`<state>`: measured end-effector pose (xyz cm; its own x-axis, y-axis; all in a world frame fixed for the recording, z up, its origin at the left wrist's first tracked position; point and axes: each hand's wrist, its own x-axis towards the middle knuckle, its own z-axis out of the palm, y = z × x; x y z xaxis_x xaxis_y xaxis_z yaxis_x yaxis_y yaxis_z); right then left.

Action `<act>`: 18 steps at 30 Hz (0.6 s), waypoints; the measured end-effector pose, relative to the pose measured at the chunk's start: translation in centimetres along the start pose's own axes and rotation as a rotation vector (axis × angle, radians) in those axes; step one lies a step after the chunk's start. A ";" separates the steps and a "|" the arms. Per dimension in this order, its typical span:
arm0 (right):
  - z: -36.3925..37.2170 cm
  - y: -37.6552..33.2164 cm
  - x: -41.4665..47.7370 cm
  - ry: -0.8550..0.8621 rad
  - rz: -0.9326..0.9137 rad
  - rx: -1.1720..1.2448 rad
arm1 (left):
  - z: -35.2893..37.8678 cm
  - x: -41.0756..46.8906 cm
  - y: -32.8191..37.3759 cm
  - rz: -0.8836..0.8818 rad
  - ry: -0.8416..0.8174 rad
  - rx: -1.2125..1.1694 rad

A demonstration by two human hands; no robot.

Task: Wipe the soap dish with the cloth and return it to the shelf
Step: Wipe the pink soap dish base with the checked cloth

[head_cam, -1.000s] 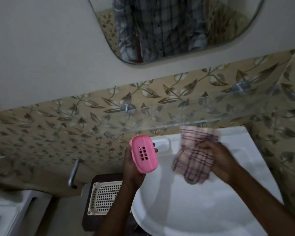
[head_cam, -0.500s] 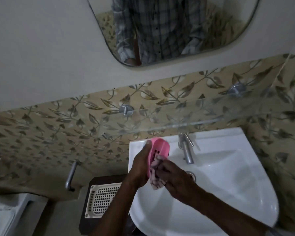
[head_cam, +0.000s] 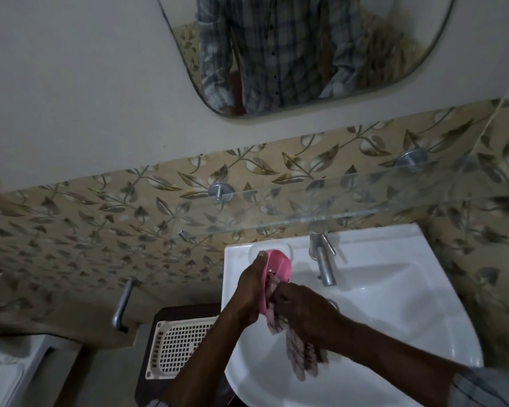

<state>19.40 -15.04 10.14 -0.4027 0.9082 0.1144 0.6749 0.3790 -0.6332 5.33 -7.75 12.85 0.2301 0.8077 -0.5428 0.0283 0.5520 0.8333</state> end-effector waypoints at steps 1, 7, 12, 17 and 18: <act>-0.4 0.6 0.0 -0.037 -0.073 -0.136 | -0.1 0.1 -0.1 -0.031 0.010 0.021; -5.6 3.3 0.8 0.407 0.236 0.193 | -3.3 0.4 1.7 -0.090 -0.200 -0.079; -6.9 5.8 -0.6 0.614 0.530 0.568 | -3.8 0.1 2.8 -0.064 -0.345 -0.120; -6.0 2.2 -2.3 0.785 0.392 0.524 | -3.2 0.9 2.9 -0.058 -0.367 -0.121; -5.7 0.8 -2.2 0.801 0.322 0.504 | -2.7 0.8 2.9 -0.061 -0.364 -0.118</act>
<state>24.36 -15.70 13.76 0.4145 0.8764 0.2452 0.2628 0.1427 -0.9542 2.93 -4.94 14.56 0.5623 0.6579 -0.5010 -0.0542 0.6338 0.7716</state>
